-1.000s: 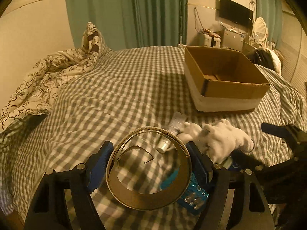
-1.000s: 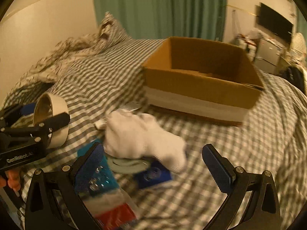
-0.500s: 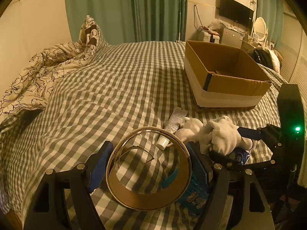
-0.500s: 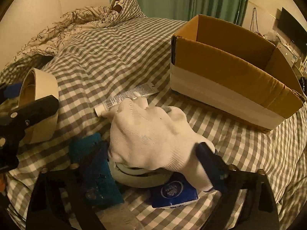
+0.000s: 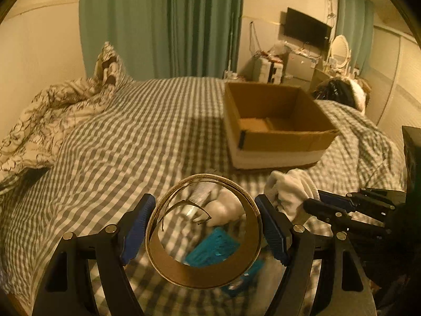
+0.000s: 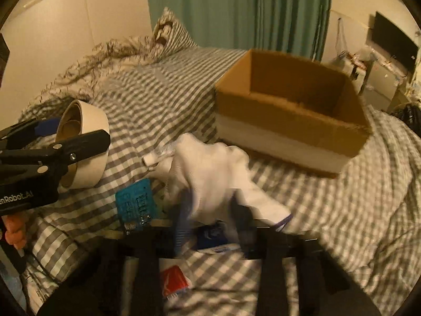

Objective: Organize objects
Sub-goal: 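Grasp the white gloves with the right gripper while the left holds the tape roll, then drop the tape roll and gloves into the cardboard box with both grippers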

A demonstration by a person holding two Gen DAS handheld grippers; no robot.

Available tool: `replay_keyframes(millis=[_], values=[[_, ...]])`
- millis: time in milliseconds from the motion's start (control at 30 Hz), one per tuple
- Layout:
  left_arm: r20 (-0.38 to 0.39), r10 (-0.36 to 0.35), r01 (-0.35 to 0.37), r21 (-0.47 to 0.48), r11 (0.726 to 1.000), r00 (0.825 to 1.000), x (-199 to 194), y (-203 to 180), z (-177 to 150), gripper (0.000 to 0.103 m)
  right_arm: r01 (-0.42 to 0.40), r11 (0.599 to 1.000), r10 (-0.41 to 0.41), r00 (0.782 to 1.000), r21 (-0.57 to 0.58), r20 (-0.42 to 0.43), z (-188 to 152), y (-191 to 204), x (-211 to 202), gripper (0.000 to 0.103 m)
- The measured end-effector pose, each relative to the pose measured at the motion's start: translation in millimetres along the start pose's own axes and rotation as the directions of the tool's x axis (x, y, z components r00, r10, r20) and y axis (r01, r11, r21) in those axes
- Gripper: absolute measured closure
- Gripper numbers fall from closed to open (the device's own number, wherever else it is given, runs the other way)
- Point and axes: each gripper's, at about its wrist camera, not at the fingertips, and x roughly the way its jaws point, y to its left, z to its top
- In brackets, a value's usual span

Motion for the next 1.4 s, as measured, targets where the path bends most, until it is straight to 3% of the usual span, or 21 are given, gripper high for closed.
replay_keyframes(millis=[267, 633, 833, 1033, 1200, 1333, 1400], values=[[0.032, -0.072, 0.071, 0.027, 0.997, 0.997, -13.2, -28.4, 20.7, 0.024, 0.028, 1.000, -0.028, 0.996, -0.009, 0.083, 10.2, -18.0, -49.8, 0.090], [0.111, -0.165, 0.158, 0.069, 0.985, 0.980, -2.0, -56.7, 107.0, 0.024, 0.114, 0.993, -0.113, 0.966, 0.008, 0.232, 78.9, -65.2, -90.1, 0.090], [0.085, -0.163, 0.154, 0.100, 0.983, 0.983, 45.7, -78.3, 155.1, 0.024, 0.133, 0.990, -0.138, 0.960, 0.038, 0.242, 126.0, -97.4, -68.2, 0.090], [0.018, -0.134, 0.131, 0.129, 0.983, 0.991, 112.7, -91.0, 170.6, 0.024, 0.138, 0.987, -0.152, 0.966, 0.077, 0.211, 159.6, -133.9, -30.4, 0.090], [-0.032, -0.156, 0.158, 0.138, 0.978, 0.987, 153.6, -88.2, 164.1, 0.024, 0.126, 0.985, -0.142, 0.980, 0.114, 0.143, 159.4, -157.4, 17.6, 0.090], [-0.075, -0.200, 0.209, 0.140, 0.968, 0.977, 169.7, -90.0, 156.2, 0.021, 0.101, 0.981, -0.124, 0.983, 0.167, 0.135, 147.4, -170.4, 37.6, 0.088], [-0.073, -0.202, 0.210, 0.124, 0.970, 0.977, 169.7, -87.1, 155.1, 0.015, 0.074, 0.977, -0.103, 0.985, 0.198, 0.139, 142.6, -176.6, 39.8, 0.083]])
